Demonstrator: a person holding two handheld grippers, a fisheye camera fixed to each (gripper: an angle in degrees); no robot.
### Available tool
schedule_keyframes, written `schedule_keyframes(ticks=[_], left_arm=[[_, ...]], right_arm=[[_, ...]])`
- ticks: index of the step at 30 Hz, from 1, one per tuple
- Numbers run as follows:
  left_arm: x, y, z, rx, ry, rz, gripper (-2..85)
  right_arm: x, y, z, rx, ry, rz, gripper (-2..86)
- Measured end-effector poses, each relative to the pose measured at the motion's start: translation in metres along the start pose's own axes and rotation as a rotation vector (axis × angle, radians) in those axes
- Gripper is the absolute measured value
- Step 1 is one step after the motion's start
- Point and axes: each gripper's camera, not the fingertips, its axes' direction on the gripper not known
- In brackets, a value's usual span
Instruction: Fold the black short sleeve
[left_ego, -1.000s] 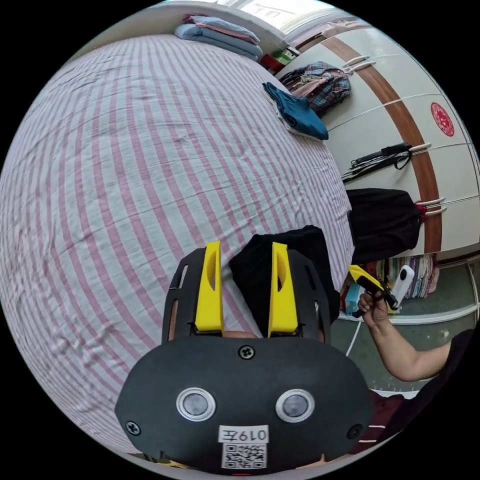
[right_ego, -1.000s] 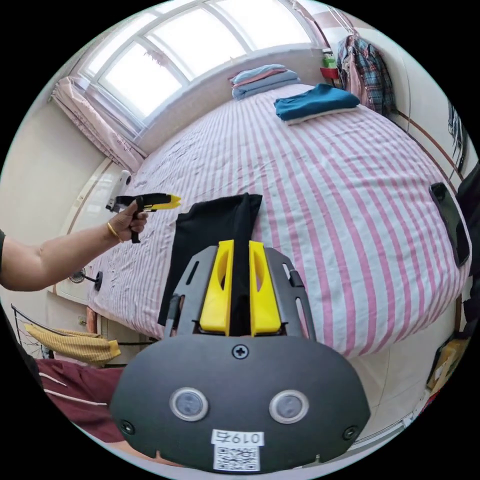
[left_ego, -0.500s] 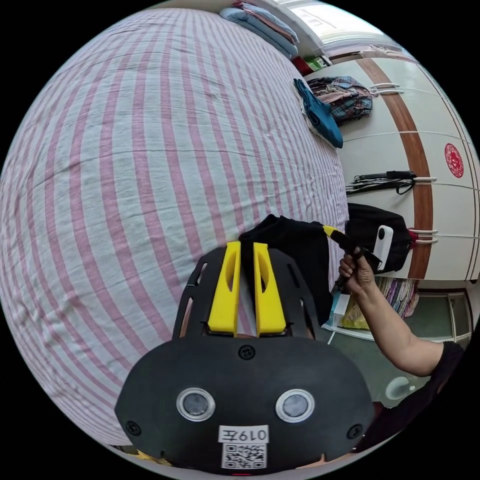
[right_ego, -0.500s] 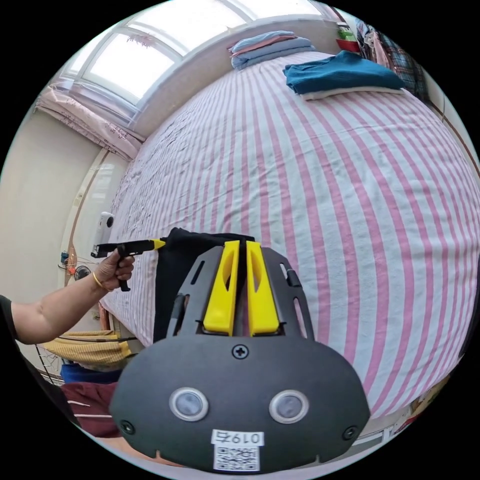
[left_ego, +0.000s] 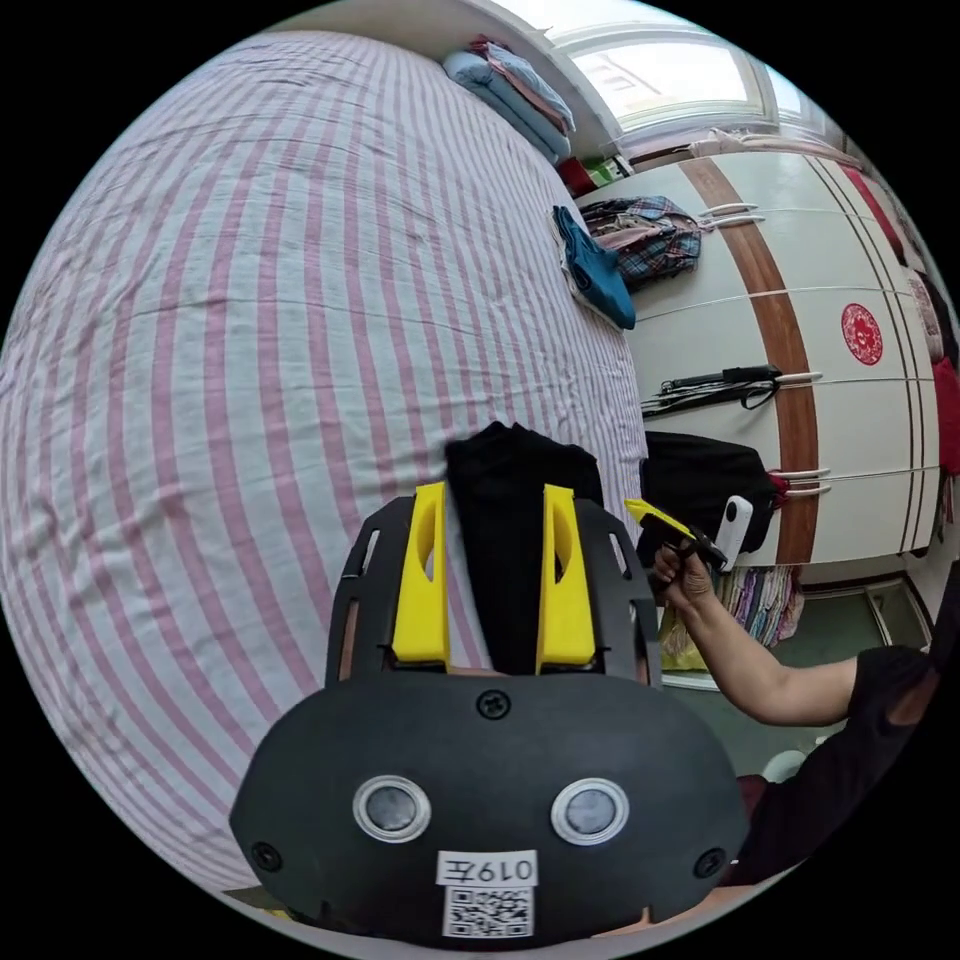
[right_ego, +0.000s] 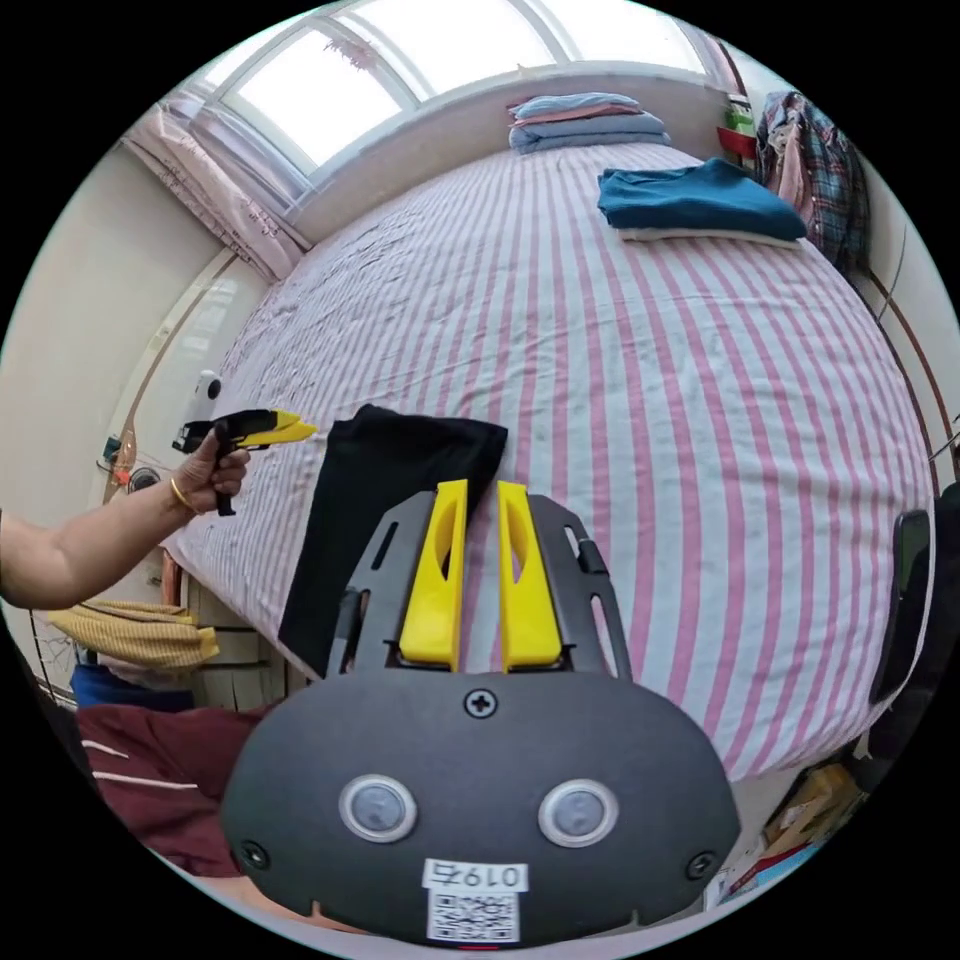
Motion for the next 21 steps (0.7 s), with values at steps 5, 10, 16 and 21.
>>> schedule_keyframes(ticks=[5,10,16,21], left_arm=[[0.009,0.094,-0.034,-0.135,-0.031,0.013,12.0],[0.003,0.161,-0.051,-0.164,-0.115,-0.097,8.2],[0.021,0.183,-0.145,-0.048,-0.257,-0.146,2.6],[0.114,0.199,-0.248,-0.041,-0.448,-0.038,1.1]], right_arm=[[-0.002,0.067,-0.030,-0.125,-0.072,-0.008,8.6],[0.016,0.090,-0.037,-0.187,-0.107,0.055,5.1],[-0.001,0.055,-0.093,-0.197,0.062,-0.055,0.9],[-0.064,0.034,-0.203,-0.164,0.230,-0.097,-0.5]])
